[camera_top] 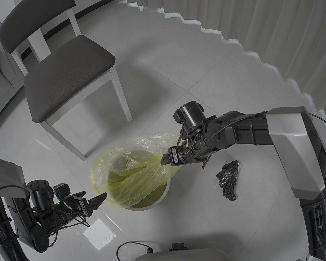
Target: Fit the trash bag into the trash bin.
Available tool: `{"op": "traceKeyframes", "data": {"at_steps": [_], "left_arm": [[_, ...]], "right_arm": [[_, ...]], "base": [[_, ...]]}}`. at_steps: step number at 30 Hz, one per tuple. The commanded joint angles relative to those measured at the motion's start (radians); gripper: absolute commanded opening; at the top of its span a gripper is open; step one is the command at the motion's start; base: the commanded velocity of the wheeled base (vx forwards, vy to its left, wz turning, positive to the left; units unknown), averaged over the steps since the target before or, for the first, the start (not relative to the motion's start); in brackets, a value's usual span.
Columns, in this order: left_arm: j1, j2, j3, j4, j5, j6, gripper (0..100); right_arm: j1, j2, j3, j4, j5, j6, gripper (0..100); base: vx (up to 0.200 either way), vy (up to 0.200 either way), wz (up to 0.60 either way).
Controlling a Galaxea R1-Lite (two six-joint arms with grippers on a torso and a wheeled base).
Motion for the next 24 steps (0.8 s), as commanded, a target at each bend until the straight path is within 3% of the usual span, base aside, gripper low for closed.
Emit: {"op": "traceKeyframes", "data": {"at_steps": [1,24], "left_arm": [[0.000,-0.003,0.001,-0.018,0.000,-0.001,100],[0.000,-0.009,0.009,-0.018,0.000,-0.001,100]], "right_arm": [[0.001,0.019,0.000,-0.004,0.002,-0.005,100],[0.009,-0.023,0.000,-0.043,0.007,-0.067,100]], "base": [[0.000,0.000,0.00],[0.000,0.000,0.00]]}}
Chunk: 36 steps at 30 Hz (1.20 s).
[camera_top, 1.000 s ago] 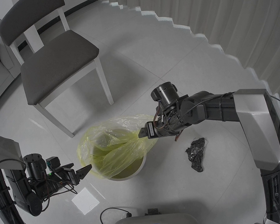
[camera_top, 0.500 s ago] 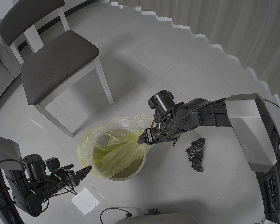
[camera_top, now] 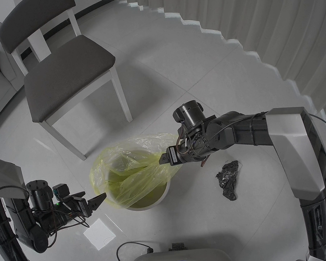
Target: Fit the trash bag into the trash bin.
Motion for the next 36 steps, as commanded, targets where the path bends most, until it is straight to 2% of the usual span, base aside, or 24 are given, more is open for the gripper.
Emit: {"op": "traceKeyframes", "data": {"at_steps": [1,16,17,36], "left_arm": [[-0.001,0.000,0.000,-0.018,0.000,0.000,100],[0.000,-0.004,0.006,-0.018,0.000,0.000,100],[0.000,-0.004,0.006,-0.018,0.000,-0.002,100],[0.005,0.007,0.048,-0.016,-0.003,0.006,100]], "right_arm": [[0.004,-0.012,0.000,-0.004,0.000,-0.003,100],[0.005,0.001,0.000,-0.005,0.003,-0.009,100],[0.007,0.001,0.000,-0.005,0.002,-0.009,0],[0.013,-0.025,0.000,-0.002,0.000,-0.001,0]], "base": [[0.000,0.000,0.00],[0.000,0.000,0.00],[0.000,0.000,0.00],[0.000,0.000,0.00]]}}
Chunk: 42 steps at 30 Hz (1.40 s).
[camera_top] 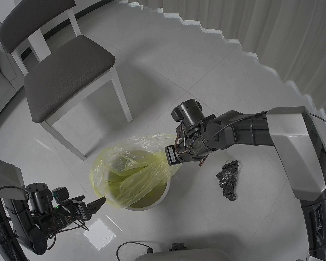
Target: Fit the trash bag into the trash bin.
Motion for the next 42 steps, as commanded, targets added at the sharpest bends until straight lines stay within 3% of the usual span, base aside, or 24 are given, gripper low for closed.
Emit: {"op": "traceKeyframes", "data": {"at_steps": [1,10,22,42], "left_arm": [[-0.002,0.003,0.016,-0.016,-0.003,0.002,100],[-0.005,0.012,0.036,-0.017,-0.003,0.005,100],[-0.005,0.018,0.042,-0.017,-0.004,0.005,100],[-0.005,0.011,0.039,-0.017,-0.004,0.005,100]], "right_arm": [[0.005,-0.022,0.000,-0.004,-0.001,0.000,0],[0.028,-0.036,0.081,-0.017,0.001,0.000,0],[0.045,-0.037,0.287,-0.168,0.001,-0.007,0],[0.019,-0.009,0.371,-0.208,0.024,-0.038,0]], "base": [[0.000,0.000,0.00],[0.000,0.000,0.00],[0.000,0.000,0.00],[0.000,0.000,0.00]]}}
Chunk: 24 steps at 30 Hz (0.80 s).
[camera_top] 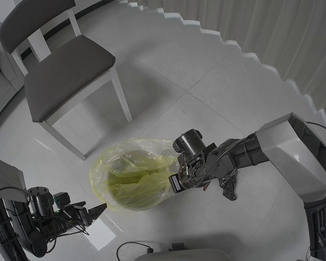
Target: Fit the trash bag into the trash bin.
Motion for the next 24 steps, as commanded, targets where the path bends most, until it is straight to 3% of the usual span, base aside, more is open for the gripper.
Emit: {"op": "traceKeyframes", "data": {"at_steps": [1,24], "left_arm": [[0.000,-0.001,0.002,-0.018,0.000,-0.001,100],[0.000,0.007,-0.005,-0.018,0.001,0.001,100]], "right_arm": [[-0.004,0.022,0.003,-0.001,0.004,-0.005,0],[-0.020,0.150,-0.054,-0.002,0.010,-0.013,0]], "base": [[0.000,0.000,0.00],[0.000,0.000,0.00]]}}
